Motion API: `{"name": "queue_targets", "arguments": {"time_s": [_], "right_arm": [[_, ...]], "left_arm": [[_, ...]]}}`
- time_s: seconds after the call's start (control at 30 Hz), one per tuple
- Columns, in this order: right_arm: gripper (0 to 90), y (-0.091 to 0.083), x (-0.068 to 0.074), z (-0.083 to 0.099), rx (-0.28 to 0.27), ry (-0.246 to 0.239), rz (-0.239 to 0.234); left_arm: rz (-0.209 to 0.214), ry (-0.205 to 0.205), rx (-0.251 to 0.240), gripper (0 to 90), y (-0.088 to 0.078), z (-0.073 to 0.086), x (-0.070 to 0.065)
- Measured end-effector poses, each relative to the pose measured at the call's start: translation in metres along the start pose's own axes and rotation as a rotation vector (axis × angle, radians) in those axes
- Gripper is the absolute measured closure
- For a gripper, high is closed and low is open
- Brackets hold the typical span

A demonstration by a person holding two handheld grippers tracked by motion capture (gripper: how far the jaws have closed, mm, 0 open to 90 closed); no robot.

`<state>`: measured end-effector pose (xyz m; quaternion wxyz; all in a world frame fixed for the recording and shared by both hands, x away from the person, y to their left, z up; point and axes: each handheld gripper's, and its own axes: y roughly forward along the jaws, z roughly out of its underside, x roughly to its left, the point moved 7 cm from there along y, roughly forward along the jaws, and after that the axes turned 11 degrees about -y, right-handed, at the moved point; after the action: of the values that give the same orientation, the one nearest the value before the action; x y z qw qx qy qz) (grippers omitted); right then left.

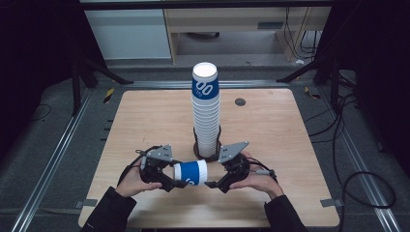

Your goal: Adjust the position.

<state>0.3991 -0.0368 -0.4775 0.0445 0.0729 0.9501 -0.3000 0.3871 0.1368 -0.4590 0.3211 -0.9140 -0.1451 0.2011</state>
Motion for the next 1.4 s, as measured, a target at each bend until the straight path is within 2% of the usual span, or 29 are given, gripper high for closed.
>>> {"name": "queue_targets", "arguments": {"time_s": [0.13, 0.2, 0.4, 0.5, 0.63, 0.9, 1.07, 1.3, 1.4], "right_arm": [[7.1, -0.011, -0.006, -0.001, -0.057, 0.047, 0.014], [7.1, -0.013, -0.007, -0.002, -0.080, 0.057, 0.007], [6.8, -0.008, 0.000, -0.007, -0.130, 0.069, -0.057], [6.4, -0.003, 0.005, -0.007, -0.120, 0.062, -0.085], [6.6, 0.002, 0.010, -0.009, -0.137, 0.061, -0.122], [8.0, 0.005, 0.019, -0.014, -0.167, 0.046, -0.185], [13.3, 0.007, 0.023, -0.014, -0.176, 0.044, -0.215], [16.0, 0.006, 0.021, -0.013, -0.172, 0.043, -0.204], [16.4, 0.005, 0.021, -0.013, -0.159, 0.038, -0.195]], "left_arm": [[0.013, -0.019, -0.078, 25.8, -0.009, -0.006, 0.001], [0.036, -0.025, -0.095, 25.7, -0.010, -0.008, -0.001], [0.065, -0.020, -0.124, 25.8, -0.008, -0.012, -0.006], [0.089, -0.007, -0.117, 25.8, -0.005, -0.012, -0.012], [0.125, 0.016, -0.099, 25.8, 0.000, -0.012, -0.020], [0.155, 0.044, -0.067, 25.8, 0.009, -0.009, -0.028], [0.149, 0.051, -0.049, 25.9, 0.012, -0.008, -0.029], [0.136, 0.047, -0.053, 25.7, 0.011, -0.009, -0.028], [0.113, 0.042, -0.049, 21.1, 0.009, -0.008, -0.025]]}}
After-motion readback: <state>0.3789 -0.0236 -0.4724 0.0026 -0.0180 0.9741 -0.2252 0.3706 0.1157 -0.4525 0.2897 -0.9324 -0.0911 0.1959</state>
